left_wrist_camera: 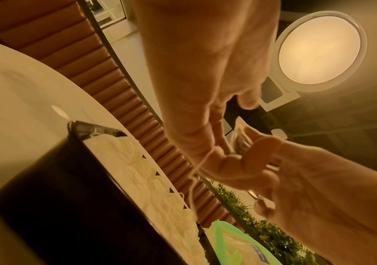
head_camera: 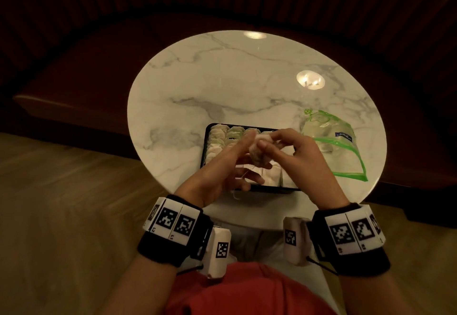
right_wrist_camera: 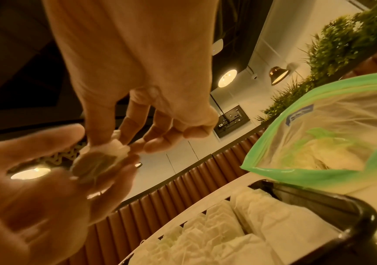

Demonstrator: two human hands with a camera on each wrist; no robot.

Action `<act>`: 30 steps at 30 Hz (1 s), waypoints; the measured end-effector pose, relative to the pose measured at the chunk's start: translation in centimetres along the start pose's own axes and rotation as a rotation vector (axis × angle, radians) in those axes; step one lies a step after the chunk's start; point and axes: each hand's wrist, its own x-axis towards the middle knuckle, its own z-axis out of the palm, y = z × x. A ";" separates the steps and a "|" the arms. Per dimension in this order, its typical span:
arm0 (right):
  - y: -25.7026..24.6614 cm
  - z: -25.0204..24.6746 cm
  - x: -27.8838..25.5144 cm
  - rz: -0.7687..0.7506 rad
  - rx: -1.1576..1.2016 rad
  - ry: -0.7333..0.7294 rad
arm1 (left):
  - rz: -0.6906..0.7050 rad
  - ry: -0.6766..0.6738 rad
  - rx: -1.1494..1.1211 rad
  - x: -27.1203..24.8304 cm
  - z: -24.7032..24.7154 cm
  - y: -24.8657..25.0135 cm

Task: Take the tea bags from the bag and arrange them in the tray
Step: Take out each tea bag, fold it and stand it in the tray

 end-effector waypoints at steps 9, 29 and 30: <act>-0.4 -0.8 -0.3 0.058 0.292 0.095 | 0.181 0.080 0.237 0.2 -0.6 -0.5; -1.2 -0.2 -0.6 0.052 0.460 0.011 | 0.487 0.311 0.095 0.4 0.5 0.7; -1.2 -0.1 -0.7 0.078 0.485 -0.005 | 0.495 0.326 0.097 0.4 0.4 0.7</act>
